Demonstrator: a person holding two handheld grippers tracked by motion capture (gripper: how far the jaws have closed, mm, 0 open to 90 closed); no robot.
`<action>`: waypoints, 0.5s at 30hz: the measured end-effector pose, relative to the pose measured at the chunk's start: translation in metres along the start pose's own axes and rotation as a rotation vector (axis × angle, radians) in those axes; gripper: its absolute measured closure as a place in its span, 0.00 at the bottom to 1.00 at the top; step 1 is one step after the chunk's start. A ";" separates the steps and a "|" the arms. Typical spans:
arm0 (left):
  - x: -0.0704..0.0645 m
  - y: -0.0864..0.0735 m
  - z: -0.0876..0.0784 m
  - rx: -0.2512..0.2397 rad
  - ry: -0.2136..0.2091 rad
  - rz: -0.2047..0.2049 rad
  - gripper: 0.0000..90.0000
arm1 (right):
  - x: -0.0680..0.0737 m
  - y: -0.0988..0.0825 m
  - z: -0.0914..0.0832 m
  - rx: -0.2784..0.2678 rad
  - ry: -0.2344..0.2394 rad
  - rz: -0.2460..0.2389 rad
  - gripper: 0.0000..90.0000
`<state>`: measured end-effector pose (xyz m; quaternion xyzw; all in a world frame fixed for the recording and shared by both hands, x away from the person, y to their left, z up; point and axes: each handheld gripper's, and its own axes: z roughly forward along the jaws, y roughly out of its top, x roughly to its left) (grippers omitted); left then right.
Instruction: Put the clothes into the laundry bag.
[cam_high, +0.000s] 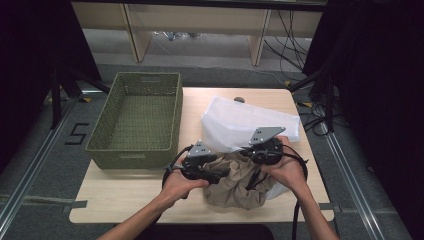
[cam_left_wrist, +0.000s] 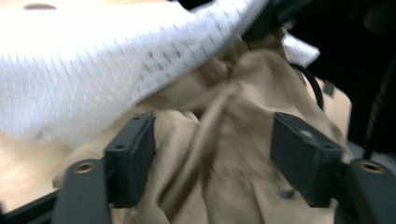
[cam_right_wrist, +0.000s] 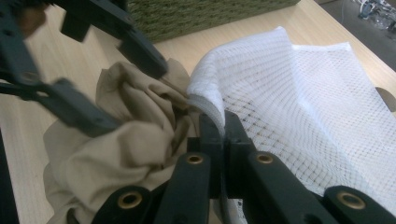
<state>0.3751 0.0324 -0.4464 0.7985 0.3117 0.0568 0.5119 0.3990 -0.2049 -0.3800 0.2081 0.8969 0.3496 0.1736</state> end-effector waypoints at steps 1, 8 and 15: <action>-0.001 -0.003 -0.002 0.018 -0.004 0.003 0.31 | 0.000 0.000 0.000 0.007 0.009 -0.009 1.00; -0.008 -0.022 -0.005 0.065 -0.018 -0.014 0.22 | 0.000 -0.001 0.001 0.006 -0.004 0.008 1.00; -0.011 -0.025 0.037 0.178 0.027 0.099 0.77 | 0.004 0.001 0.001 0.010 0.006 -0.005 1.00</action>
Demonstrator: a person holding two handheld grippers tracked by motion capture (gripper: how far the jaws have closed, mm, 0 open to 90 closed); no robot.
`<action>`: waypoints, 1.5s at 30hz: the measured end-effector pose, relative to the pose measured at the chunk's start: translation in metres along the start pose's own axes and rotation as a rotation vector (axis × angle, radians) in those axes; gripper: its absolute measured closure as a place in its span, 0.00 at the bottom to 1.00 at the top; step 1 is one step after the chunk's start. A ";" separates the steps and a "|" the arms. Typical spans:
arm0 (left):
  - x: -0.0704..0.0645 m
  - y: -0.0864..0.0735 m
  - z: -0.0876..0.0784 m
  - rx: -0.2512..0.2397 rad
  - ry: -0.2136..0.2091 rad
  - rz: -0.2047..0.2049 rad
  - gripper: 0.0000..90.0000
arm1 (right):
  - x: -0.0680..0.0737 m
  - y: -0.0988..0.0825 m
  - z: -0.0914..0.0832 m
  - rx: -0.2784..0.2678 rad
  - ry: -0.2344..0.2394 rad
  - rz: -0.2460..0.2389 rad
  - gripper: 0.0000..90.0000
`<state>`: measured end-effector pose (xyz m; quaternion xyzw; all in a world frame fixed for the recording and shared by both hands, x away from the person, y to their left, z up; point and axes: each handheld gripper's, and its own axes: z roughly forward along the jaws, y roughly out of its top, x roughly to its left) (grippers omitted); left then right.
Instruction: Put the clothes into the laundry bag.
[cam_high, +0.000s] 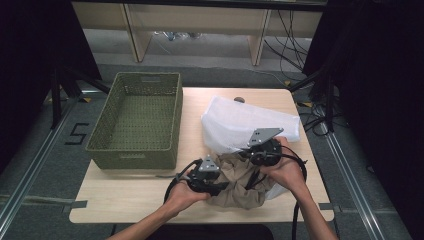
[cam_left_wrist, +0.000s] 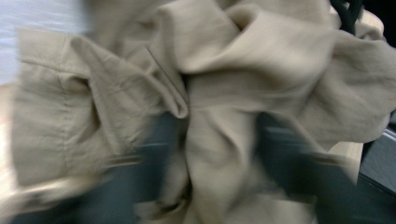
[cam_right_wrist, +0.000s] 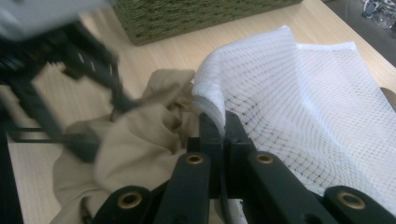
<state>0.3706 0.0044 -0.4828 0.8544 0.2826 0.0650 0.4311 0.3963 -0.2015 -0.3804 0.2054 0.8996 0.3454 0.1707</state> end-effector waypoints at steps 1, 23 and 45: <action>-0.003 0.004 0.002 -0.009 0.006 0.003 0.89 | 0.001 0.001 0.000 -0.004 -0.001 -0.006 1.00; 0.005 0.028 0.013 -0.092 0.087 -0.044 0.64 | 0.009 -0.011 -0.003 0.022 0.013 0.036 1.00; 0.011 0.019 0.018 -0.092 0.034 0.061 0.90 | 0.008 -0.010 0.000 0.009 0.016 0.027 1.00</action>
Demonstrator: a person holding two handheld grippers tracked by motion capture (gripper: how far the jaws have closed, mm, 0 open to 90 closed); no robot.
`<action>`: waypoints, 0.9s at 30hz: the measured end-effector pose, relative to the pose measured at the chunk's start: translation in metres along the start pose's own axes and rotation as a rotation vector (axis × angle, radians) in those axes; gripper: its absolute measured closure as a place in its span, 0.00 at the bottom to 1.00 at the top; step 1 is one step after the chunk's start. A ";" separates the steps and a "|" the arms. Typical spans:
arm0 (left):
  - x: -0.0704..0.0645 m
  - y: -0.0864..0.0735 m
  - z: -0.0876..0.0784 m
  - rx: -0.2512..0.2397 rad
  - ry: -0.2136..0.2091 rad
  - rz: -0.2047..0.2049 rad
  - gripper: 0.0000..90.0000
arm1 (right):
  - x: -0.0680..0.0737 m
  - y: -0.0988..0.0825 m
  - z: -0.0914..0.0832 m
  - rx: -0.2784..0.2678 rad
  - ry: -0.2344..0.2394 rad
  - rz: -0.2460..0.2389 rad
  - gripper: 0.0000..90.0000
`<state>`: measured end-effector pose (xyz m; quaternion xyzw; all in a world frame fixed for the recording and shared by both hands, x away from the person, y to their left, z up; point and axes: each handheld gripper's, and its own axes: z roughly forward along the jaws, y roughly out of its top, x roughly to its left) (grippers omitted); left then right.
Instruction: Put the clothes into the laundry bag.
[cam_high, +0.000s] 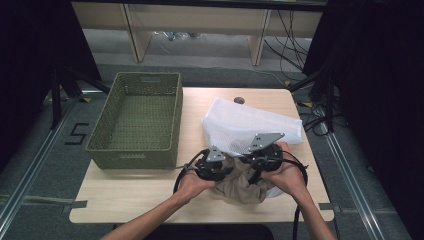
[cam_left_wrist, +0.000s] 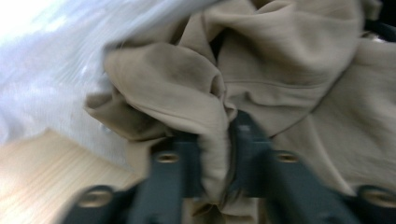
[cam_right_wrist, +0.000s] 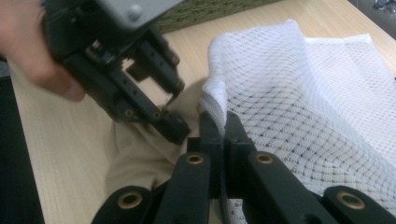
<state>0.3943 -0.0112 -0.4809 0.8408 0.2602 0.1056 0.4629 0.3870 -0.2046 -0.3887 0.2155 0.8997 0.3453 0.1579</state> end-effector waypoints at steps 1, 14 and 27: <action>-0.005 0.003 -0.003 -0.012 -0.022 0.031 0.92 | -0.001 0.001 0.000 -0.010 -0.002 -0.018 1.00; 0.005 0.015 0.016 -0.067 0.006 -0.050 0.79 | 0.004 -0.005 -0.010 -0.011 0.008 -0.004 1.00; 0.020 -0.010 0.005 0.012 0.021 -0.124 0.28 | 0.002 -0.016 -0.006 0.010 0.012 0.006 1.00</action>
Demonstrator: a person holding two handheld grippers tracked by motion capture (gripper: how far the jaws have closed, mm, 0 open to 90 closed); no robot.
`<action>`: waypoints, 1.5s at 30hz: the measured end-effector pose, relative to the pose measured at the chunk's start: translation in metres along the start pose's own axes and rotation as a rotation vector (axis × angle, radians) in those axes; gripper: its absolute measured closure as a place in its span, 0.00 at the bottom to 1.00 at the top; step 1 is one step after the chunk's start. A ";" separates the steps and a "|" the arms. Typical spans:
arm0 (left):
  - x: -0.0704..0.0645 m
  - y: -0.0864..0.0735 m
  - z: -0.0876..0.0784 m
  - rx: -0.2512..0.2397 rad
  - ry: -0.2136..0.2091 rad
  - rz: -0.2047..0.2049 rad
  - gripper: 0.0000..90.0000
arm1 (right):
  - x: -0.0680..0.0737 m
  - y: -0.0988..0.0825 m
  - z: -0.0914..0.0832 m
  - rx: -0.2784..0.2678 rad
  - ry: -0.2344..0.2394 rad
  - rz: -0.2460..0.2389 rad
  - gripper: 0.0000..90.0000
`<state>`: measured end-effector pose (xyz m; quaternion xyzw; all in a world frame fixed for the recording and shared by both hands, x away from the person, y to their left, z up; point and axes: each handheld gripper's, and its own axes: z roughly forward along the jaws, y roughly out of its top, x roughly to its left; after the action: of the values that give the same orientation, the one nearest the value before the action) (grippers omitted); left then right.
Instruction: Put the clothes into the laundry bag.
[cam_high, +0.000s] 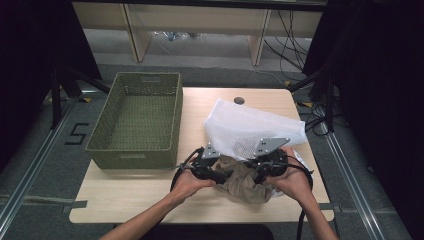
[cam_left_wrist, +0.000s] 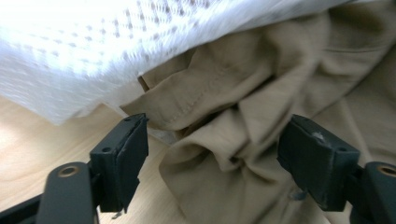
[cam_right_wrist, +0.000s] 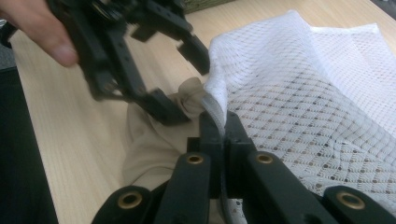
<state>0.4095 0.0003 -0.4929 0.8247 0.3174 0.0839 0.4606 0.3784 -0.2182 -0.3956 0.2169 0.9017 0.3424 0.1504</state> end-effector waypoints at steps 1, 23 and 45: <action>0.001 0.000 0.003 0.017 -0.014 0.007 0.29 | 0.000 0.001 0.000 -0.008 -0.006 -0.011 1.00; -0.018 0.009 0.020 -0.080 -0.086 0.053 0.74 | -0.001 0.004 -0.010 -0.044 -0.019 -0.019 1.00; -0.024 0.018 0.028 -0.131 -0.091 0.055 0.87 | 0.000 0.004 -0.009 -0.035 -0.012 -0.002 1.00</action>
<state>0.4105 -0.0406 -0.4905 0.8041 0.2672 0.0793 0.5251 0.3755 -0.2209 -0.3866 0.2153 0.8949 0.3565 0.1600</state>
